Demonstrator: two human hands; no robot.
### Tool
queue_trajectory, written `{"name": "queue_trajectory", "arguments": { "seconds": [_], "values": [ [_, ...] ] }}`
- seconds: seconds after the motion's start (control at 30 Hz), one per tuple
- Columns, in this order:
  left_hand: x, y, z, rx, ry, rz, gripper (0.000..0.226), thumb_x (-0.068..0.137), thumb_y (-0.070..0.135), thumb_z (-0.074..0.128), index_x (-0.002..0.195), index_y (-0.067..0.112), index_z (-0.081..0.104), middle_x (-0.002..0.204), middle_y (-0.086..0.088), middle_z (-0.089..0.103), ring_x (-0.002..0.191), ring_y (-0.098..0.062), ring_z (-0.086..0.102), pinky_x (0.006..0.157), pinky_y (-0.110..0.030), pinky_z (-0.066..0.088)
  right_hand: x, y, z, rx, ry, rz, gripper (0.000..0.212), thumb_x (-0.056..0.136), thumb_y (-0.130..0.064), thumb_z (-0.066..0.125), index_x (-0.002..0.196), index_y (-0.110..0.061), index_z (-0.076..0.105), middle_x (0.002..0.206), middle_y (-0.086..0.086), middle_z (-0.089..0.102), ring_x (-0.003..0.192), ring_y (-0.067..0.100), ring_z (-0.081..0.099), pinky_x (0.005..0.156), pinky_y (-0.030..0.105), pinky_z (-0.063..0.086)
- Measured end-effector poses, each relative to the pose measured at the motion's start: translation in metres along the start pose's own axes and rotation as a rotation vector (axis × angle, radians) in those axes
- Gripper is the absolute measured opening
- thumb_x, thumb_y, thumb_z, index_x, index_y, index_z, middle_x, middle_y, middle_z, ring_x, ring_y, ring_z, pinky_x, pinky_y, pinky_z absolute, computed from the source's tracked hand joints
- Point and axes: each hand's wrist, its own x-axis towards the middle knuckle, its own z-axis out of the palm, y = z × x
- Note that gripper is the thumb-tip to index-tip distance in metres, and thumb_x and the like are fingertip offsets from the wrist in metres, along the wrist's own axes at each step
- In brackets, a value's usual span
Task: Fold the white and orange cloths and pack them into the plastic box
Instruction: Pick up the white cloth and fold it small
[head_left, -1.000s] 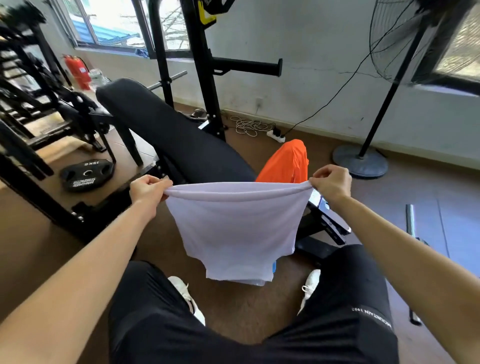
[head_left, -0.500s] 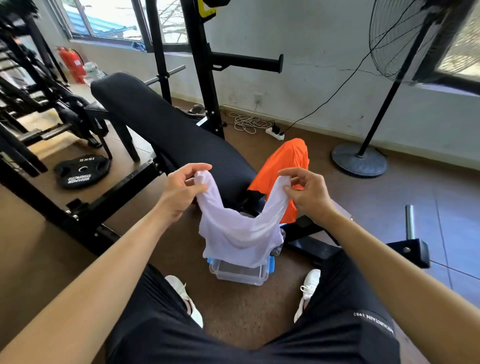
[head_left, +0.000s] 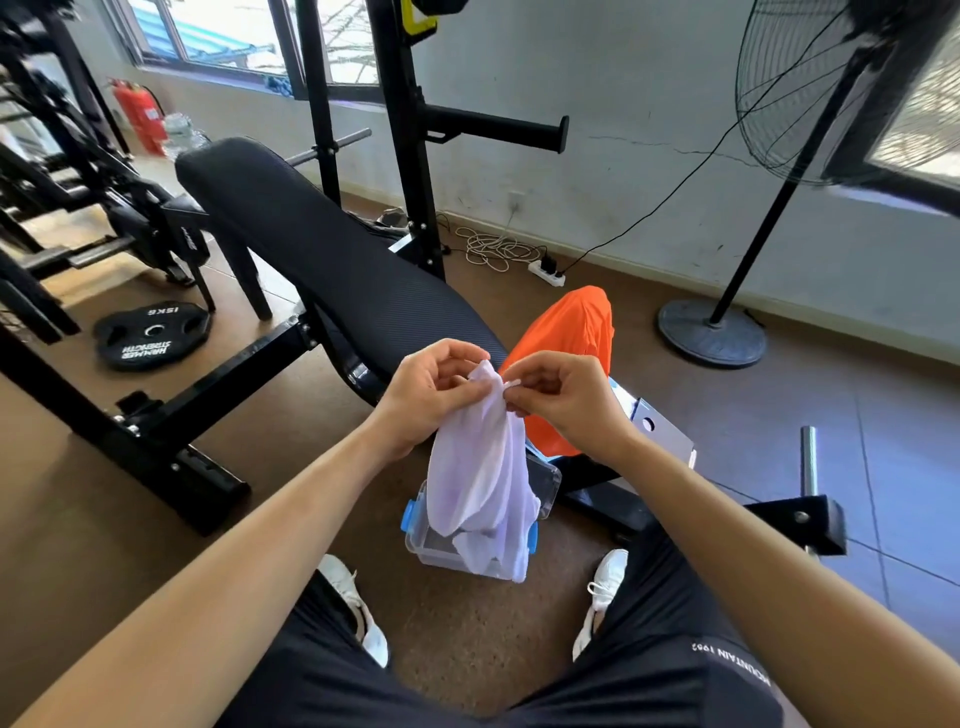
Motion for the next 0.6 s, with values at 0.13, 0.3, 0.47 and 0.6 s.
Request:
{"name": "queue_trajectory", "arguments": {
  "seconds": [0.13,0.3,0.47,0.6],
  "values": [
    [0.0,-0.001,0.004,-0.028,-0.022,0.012,0.017,0.085,0.018,0.078,0.102,0.02,0.073,0.099,-0.003,0.077,0.093,-0.02,0.071,0.086,-0.034,0.059,-0.001,-0.001,0.001,-0.038,0.042,-0.033,0.014,0.083,-0.002,0.079,0.095,0.002,0.073,0.078,0.008,0.075,0.067,0.017,0.073,0.068,0.022,0.058],
    [0.002,-0.001,0.008,-0.054,-0.067,0.009,0.016,0.089,0.013,0.074,0.105,0.012,0.072,0.1,-0.005,0.076,0.093,-0.018,0.071,0.089,-0.035,0.058,-0.001,0.0,0.003,-0.134,0.095,-0.07,0.014,0.081,-0.008,0.083,0.087,-0.017,0.073,0.097,-0.004,0.069,0.075,0.005,0.065,0.068,0.017,0.053],
    [0.003,-0.001,0.002,-0.019,-0.154,-0.034,0.02,0.088,0.01,0.076,0.102,0.014,0.063,0.091,-0.008,0.074,0.082,-0.018,0.068,0.076,-0.032,0.057,0.001,0.002,-0.002,-0.087,-0.012,0.011,0.023,0.079,-0.005,0.083,0.094,-0.015,0.069,0.078,-0.004,0.068,0.067,0.008,0.065,0.066,0.023,0.055],
    [0.0,-0.013,0.001,0.293,-0.115,0.097,0.019,0.083,0.007,0.079,0.096,0.012,0.066,0.083,-0.003,0.072,0.068,-0.009,0.063,0.065,-0.021,0.052,0.002,0.007,-0.007,-0.241,-0.107,0.017,0.021,0.082,-0.005,0.081,0.1,-0.013,0.074,0.081,0.001,0.07,0.072,0.003,0.061,0.072,0.018,0.05]
  ]
}}
